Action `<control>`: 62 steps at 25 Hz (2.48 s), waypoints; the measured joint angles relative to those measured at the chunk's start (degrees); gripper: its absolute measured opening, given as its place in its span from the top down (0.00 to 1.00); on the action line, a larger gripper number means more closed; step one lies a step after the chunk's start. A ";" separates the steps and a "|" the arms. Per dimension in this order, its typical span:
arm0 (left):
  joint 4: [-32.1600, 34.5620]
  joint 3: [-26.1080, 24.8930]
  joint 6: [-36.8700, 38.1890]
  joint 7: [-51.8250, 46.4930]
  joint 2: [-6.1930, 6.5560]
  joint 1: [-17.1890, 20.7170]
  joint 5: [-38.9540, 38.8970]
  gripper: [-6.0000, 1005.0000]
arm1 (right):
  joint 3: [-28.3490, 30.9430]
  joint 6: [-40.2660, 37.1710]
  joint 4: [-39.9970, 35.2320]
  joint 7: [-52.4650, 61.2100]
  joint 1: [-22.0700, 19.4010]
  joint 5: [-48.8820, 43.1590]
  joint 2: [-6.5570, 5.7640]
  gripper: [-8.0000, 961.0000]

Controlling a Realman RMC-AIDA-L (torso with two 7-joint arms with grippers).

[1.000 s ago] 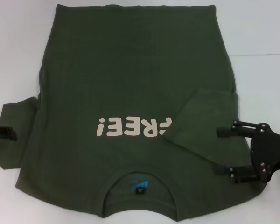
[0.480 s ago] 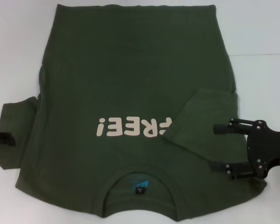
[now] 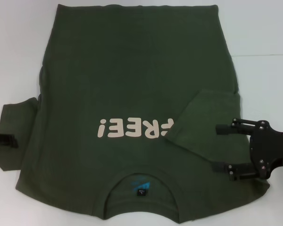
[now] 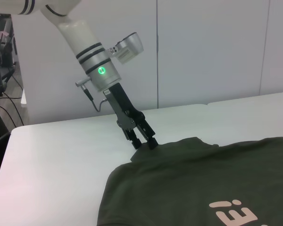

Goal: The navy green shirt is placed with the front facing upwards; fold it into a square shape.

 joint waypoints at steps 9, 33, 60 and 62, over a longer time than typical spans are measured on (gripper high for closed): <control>-1.27 0.01 -0.34 0.04 0.07 -0.90 -0.10 0.15 | 0.00 0.69 0.00 0.00 -0.02 -0.06 0.00 0.03; -1.54 3.16 -2.84 -1.22 -0.02 -1.27 0.89 0.61 | 0.00 0.36 -0.33 0.51 -0.02 -0.09 0.00 0.03; 3.98 5.39 -11.84 5.68 0.39 1.53 1.08 0.96 | 0.45 0.80 0.63 2.71 -0.50 0.28 0.18 0.04; 4.05 5.40 -12.23 6.01 0.34 1.56 1.12 0.96 | 0.42 0.80 0.82 2.72 -0.43 0.28 0.21 0.04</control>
